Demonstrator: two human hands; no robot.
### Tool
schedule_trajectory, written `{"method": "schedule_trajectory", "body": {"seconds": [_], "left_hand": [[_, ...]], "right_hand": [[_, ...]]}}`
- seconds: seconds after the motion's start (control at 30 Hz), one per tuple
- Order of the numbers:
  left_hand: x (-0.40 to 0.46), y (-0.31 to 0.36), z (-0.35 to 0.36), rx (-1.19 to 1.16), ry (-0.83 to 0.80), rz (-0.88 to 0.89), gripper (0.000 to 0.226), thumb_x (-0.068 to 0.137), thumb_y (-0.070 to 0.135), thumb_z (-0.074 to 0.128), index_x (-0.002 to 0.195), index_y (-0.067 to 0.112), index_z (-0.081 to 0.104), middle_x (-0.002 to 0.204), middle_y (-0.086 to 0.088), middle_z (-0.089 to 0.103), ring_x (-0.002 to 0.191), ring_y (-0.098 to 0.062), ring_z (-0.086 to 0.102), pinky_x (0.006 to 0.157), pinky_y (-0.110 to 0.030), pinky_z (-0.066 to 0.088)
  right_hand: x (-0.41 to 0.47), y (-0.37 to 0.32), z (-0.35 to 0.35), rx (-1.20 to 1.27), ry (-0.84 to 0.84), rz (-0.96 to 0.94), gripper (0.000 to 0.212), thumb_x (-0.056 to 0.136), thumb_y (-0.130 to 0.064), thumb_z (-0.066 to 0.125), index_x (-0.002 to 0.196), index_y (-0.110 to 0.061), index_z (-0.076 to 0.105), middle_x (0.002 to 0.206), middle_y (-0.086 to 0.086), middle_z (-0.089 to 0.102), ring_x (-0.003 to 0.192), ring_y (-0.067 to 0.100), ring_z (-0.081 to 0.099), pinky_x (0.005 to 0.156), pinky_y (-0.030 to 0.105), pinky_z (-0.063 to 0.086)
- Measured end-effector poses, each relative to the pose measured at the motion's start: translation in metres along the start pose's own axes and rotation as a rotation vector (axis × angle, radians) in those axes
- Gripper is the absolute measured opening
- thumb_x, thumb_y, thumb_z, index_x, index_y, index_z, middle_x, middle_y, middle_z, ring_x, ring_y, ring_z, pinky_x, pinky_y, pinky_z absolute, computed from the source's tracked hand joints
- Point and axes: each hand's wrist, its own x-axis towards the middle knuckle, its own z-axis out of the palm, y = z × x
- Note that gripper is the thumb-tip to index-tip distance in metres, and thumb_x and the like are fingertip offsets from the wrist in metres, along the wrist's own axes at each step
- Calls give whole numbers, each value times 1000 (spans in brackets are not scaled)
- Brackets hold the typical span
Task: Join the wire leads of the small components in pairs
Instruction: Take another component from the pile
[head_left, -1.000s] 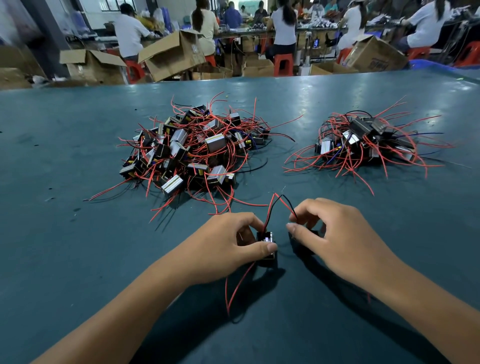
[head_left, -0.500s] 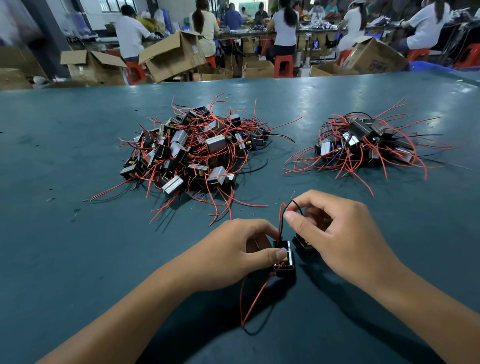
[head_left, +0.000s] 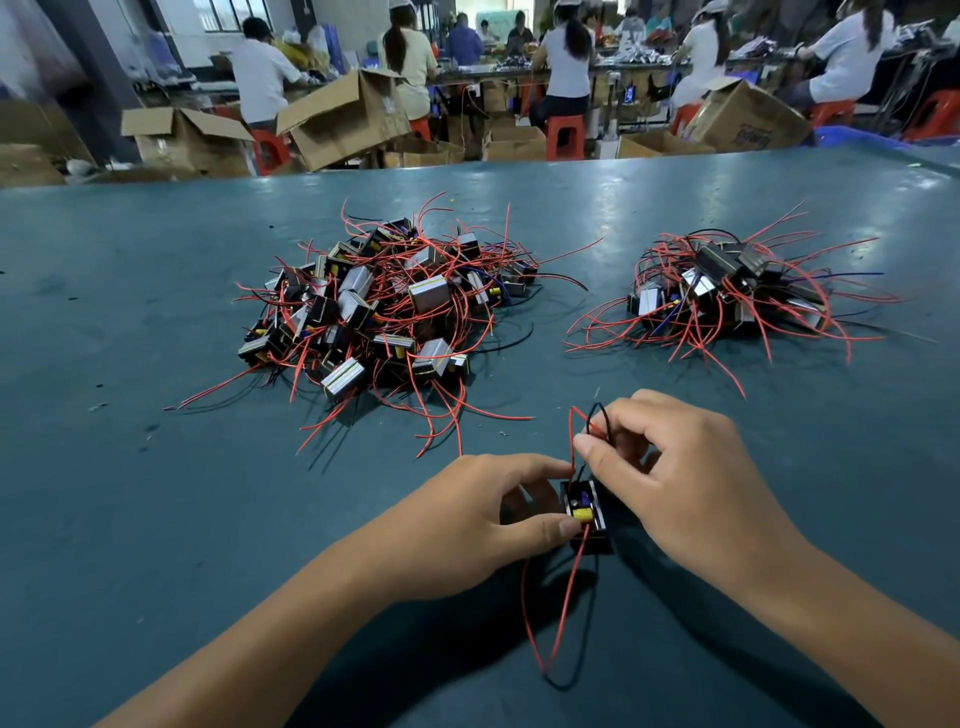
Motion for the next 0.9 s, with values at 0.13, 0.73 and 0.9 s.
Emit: {"method": "schedule_trajectory", "body": {"seconds": [0.13, 0.73, 0.9], "left_hand": [[0, 2, 0, -16, -10, 30, 40, 95, 45, 64, 134, 36, 58, 107, 17, 70, 90, 5, 62, 76, -16, 45], [1, -10, -4, 86, 100, 46, 28, 96, 42, 63, 122, 32, 63, 104, 24, 64, 92, -4, 61, 76, -12, 45], [2, -11, -5, 120, 137, 64, 23, 96, 41, 63, 117, 33, 65, 101, 26, 64, 87, 0, 60, 72, -10, 42]], "right_hand": [[2, 0, -5, 32, -71, 2, 9, 84, -28, 72, 77, -25, 68, 67, -4, 55, 66, 15, 55, 61, 29, 44], [32, 29, -49, 171, 170, 163, 15, 87, -23, 72, 73, -21, 67, 54, -1, 65, 41, 14, 63, 45, 18, 47], [92, 52, -85, 106, 278, 183, 18, 85, -28, 70, 72, -17, 65, 49, 0, 63, 37, 13, 61, 39, 19, 45]]}}
